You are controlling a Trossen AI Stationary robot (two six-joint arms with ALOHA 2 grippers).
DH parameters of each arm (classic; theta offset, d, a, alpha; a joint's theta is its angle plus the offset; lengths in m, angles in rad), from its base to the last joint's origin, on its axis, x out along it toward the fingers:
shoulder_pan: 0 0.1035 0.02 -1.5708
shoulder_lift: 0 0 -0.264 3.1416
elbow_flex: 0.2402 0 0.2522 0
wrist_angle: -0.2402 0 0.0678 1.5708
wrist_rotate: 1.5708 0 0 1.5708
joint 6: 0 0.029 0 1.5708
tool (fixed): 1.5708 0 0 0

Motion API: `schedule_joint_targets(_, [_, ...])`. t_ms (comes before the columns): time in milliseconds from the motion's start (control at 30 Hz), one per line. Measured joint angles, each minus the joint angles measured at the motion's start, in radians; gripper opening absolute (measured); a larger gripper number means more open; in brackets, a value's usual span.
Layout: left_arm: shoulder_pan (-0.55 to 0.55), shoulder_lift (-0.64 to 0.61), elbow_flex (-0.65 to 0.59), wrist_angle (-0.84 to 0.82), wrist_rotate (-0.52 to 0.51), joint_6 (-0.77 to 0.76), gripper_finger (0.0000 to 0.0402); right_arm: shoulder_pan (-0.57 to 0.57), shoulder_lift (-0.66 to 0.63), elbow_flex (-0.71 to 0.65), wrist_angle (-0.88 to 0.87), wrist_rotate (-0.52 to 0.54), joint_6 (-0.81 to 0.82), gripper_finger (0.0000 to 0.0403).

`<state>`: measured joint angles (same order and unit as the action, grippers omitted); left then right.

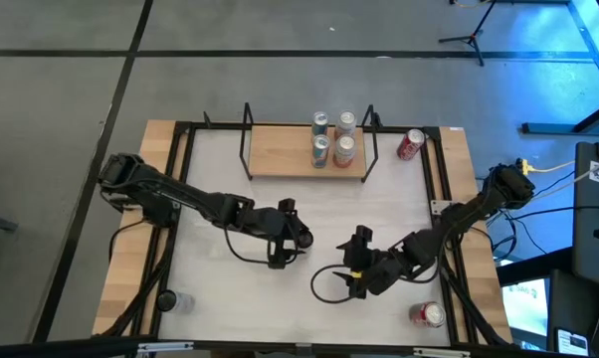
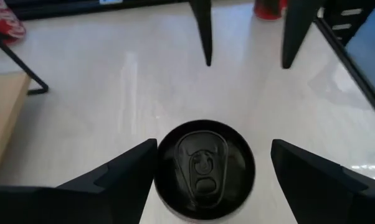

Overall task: Place canned beverage on shelf
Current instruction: Adjust white soda on the center, then put the right white soda can on the shelf

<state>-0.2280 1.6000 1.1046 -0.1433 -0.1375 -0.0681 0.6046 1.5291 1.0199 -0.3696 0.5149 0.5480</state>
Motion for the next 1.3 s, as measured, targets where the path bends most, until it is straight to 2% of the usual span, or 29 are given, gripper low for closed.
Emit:
schedule_joint_targets(433, [-0.003, 0.020, 0.003, 0.009, 0.008, -0.004, 0.0305, -0.003, 0.000, 0.000, 0.000, 0.036, 0.000, 0.0321])
schedule_joint_targets(733, [-0.004, -0.066, 0.003, -0.013, 0.014, 0.011, 0.0305, -0.003, 0.000, 0.000, -0.002, 0.036, -0.002, 0.0321])
schedule_joint_targets(967, [0.022, -0.076, 0.003, -0.029, 0.031, 0.026, 0.0308, -0.003, 0.000, 0.000, 0.001, 0.036, -0.002, 0.0321])
schedule_joint_targets(1100, [0.047, -0.076, 0.003, -0.034, 0.070, 0.023, 0.0333, -0.003, 0.000, 0.000, 0.002, 0.045, -0.002, 0.0321])
schedule_joint_targets(1233, [0.077, -0.076, 0.003, -0.039, 0.206, 0.053, 0.0376, -0.003, 0.000, 0.000, 0.001, 0.060, -0.002, 0.0321])
schedule_joint_targets(1300, [0.084, -0.076, 0.003, -0.038, 0.234, 0.097, 0.0390, -0.003, 0.000, 0.000, 0.001, 0.060, -0.002, 0.0321])
